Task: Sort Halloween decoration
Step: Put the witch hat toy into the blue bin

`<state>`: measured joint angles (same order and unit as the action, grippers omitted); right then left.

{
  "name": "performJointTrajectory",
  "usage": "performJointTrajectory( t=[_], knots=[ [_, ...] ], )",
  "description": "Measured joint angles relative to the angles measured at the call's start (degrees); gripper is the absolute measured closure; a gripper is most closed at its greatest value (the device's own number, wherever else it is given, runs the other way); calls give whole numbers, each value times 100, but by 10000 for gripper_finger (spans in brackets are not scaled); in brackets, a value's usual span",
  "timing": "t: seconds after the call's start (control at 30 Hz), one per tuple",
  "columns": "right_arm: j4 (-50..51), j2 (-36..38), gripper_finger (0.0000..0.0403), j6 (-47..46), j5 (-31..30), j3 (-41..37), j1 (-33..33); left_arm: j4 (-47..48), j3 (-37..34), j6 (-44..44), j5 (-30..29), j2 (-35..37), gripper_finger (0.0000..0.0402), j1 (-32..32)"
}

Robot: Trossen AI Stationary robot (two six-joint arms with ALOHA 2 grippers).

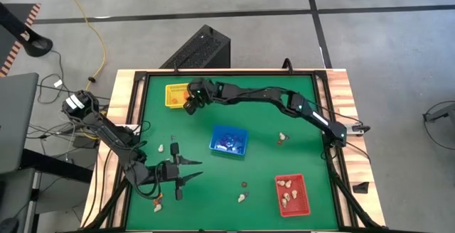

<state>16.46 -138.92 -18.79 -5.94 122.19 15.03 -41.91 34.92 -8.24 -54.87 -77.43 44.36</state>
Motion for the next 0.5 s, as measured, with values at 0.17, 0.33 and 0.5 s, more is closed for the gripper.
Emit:
performJointTrajectory(
  t=[0.17, 0.33, 0.5],
  knots=[
    [539, 312, 169, 310, 785, 9, 123, 97, 0, 3, -2, 0, 269, -2],
    [2068, 857, 174, 1016, 1059, 7, 279, 458, 2, 235, -75, -10, 269, -43],
    [3823, 1410, 178, 1489, 1231, 9, 413, 574, 2, 288, -116, -52, 269, -357]
  ],
)
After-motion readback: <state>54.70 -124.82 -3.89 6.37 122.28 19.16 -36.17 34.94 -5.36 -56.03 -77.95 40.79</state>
